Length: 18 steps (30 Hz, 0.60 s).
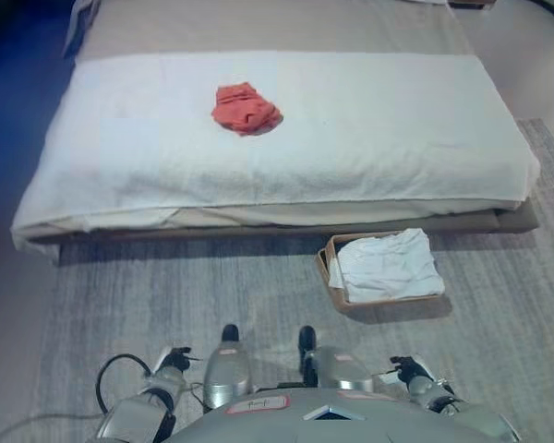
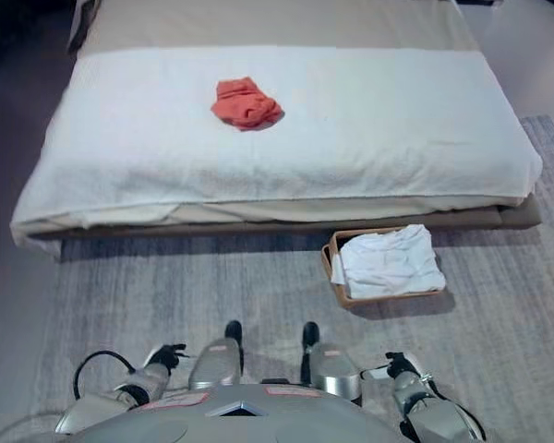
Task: Put the clothes on the bed into the basket.
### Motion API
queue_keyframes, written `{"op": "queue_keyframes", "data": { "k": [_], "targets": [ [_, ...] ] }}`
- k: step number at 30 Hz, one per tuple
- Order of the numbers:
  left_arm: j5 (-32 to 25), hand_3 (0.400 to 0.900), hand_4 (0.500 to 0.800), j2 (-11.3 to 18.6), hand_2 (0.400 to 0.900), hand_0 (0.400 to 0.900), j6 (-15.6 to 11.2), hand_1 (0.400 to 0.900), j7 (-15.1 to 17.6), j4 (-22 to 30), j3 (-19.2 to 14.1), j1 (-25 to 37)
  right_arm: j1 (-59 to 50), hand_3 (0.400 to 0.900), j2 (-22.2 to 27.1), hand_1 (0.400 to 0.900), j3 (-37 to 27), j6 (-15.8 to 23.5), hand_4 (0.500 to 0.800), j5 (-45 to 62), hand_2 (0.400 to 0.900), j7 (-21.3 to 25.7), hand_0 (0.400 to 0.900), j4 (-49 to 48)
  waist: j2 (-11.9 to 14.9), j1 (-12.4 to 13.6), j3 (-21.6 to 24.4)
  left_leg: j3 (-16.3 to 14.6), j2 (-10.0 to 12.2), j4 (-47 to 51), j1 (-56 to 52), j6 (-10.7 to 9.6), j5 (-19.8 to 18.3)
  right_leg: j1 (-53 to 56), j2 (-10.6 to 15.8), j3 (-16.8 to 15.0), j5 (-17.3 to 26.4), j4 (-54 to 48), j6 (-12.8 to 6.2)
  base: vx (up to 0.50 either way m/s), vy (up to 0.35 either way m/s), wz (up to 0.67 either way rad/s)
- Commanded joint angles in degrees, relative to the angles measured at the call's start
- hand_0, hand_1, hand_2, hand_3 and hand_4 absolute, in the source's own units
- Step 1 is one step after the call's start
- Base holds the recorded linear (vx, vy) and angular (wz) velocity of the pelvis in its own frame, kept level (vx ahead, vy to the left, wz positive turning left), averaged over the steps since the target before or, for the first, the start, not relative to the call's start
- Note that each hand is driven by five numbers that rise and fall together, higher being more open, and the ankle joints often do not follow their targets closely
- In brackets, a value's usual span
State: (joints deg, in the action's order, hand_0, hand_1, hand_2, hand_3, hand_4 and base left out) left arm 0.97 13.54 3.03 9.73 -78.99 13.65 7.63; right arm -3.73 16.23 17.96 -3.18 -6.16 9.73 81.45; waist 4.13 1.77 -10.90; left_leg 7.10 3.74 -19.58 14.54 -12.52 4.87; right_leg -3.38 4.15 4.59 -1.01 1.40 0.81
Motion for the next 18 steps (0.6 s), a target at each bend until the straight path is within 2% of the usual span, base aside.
{"op": "queue_keyframes", "data": {
  "k": [1, 4, 8, 11, 12, 13, 14, 15, 16, 18],
  "targets": [
    [-1.9, 0.900, 0.800, 1.3, 0.900, 0.900, -0.1, 0.900, 2.1, 0.1, -1.0, -2.8, 0.2, 0.900, 3.2, 0.900, 1.1, -0.7, 0.800, 0.4, 0.900, 2.2, 0.900, 0.3, 0.6, 1.8, -0.3, -4.5, -3.3, 7.2, 6.2, 9.2, 1.3, 7.4, -4.8, 1.7, -6.5, 1.2, -1.90, 0.43, 0.035, -0.53],
    [-2.6, 0.900, 0.800, 1.3, 0.900, 0.900, 0.0, 0.900, 2.4, -0.2, -1.8, -4.3, 0.9, 0.900, 3.2, 0.900, 1.5, -0.9, 0.800, 0.1, 0.900, 2.3, 0.900, 0.2, 0.1, 4.4, -0.3, -4.3, 0.6, 17.8, 9.8, 8.2, 6.1, 11.8, -5.9, -1.7, -10.6, 2.0, -1.95, 0.46, 0.052, -0.65],
    [-4.0, 0.900, 0.800, 0.9, 0.900, 0.900, 0.2, 0.900, 2.9, -1.1, -4.4, -6.2, 1.2, 0.900, 3.0, 0.900, 1.1, -1.0, 0.800, 0.1, 0.900, 2.3, 0.900, 0.5, 0.2, 6.9, 1.2, -3.7, 5.5, 24.0, 14.5, 5.0, 10.0, 17.8, -4.5, -6.9, -13.6, 0.3, -3.15, 0.50, 0.147, -0.66],
    [-4.3, 0.900, 0.800, 0.9, 0.900, 0.900, 0.1, 0.900, 3.5, -1.0, -5.6, -7.2, 0.8, 0.900, 2.6, 0.900, 1.2, -1.2, 0.800, -0.1, 0.900, 1.9, 0.900, 0.2, 0.6, 9.1, 2.6, -3.7, 8.8, 22.9, 15.3, 3.2, 13.1, 23.1, -0.9, -9.3, -15.7, -0.6, -4.90, 0.64, 0.343, -0.81],
    [-4.4, 0.900, 0.800, 0.9, 0.900, 0.900, 0.2, 0.900, 3.8, -0.9, -5.9, -7.7, 0.8, 0.900, 2.5, 0.900, 1.1, -1.3, 0.800, -0.4, 0.900, 1.7, 0.900, -0.1, 1.0, 10.0, 3.3, -3.5, 9.4, 21.6, 15.3, 2.8, 14.6, 25.2, 1.1, -10.0, -16.8, 0.2, -5.84, 0.68, 0.422, -0.67],
    [-4.1, 0.900, 0.800, 1.3, 0.900, 0.900, 0.6, 0.900, 3.7, -1.0, -6.2, -8.1, 0.7, 0.900, 2.2, 0.900, 1.2, -1.5, 0.800, -0.6, 0.900, 1.5, 0.900, -0.2, 1.1, 10.3, 4.2, -3.9, 9.6, 21.0, 14.4, 3.4, 14.5, 26.1, 2.5, -10.0, -17.7, 1.1, -6.31, 0.75, 0.493, -0.48],
    [-4.2, 0.900, 0.800, 1.7, 0.900, 0.900, 0.6, 0.900, 3.9, -1.1, -6.3, -7.8, 0.9, 0.900, 1.7, 0.900, 1.2, -1.4, 0.800, -0.8, 0.900, 1.2, 0.900, -0.7, 1.7, 10.6, 5.1, -3.8, 9.4, 20.4, 13.9, 2.9, 17.0, 26.9, 4.7, -9.2, -17.4, 2.7, -7.36, 0.66, 0.473, -0.18],
    [-4.1, 0.900, 0.800, 2.0, 0.900, 0.900, 0.7, 0.900, 3.7, -1.3, -6.1, -7.2, 0.5, 0.900, 1.6, 0.900, 0.7, -1.2, 0.800, -0.2, 0.900, 1.2, 0.900, -1.0, 2.2, 10.5, 5.8, -4.4, 9.0, 18.9, 13.5, 3.0, 17.2, 26.3, 6.1, -8.7, -15.7, 4.7, -8.40, 0.67, 0.491, 0.04],
    [-3.8, 0.900, 0.800, 2.4, 0.900, 0.900, 0.6, 0.900, 3.5, -1.4, -5.8, -6.9, 0.8, 0.900, 1.5, 0.900, -0.1, -1.1, 0.800, 0.2, 0.900, 1.2, 0.900, -1.4, 3.2, 10.6, 6.8, -5.4, 7.3, 15.5, 13.6, 3.7, 16.2, 25.5, 8.3, -8.5, -8.2, 6.9, -10.05, 0.57, 0.418, 0.23],
    [-3.5, 0.900, 0.800, 3.3, 0.900, 0.900, 0.5, 0.900, 3.0, -0.4, -4.8, -6.2, 1.0, 0.900, 1.4, 0.900, -0.1, -1.2, 0.800, 0.2, 0.900, 1.0, 0.900, -2.1, 3.9, 10.6, 7.7, -5.7, 4.3, 13.8, 13.0, 5.2, 14.1, 21.9, 9.8, -8.9, 4.0, 11.0, -9.88, 0.48, 0.369, 0.45]
  ]
}}
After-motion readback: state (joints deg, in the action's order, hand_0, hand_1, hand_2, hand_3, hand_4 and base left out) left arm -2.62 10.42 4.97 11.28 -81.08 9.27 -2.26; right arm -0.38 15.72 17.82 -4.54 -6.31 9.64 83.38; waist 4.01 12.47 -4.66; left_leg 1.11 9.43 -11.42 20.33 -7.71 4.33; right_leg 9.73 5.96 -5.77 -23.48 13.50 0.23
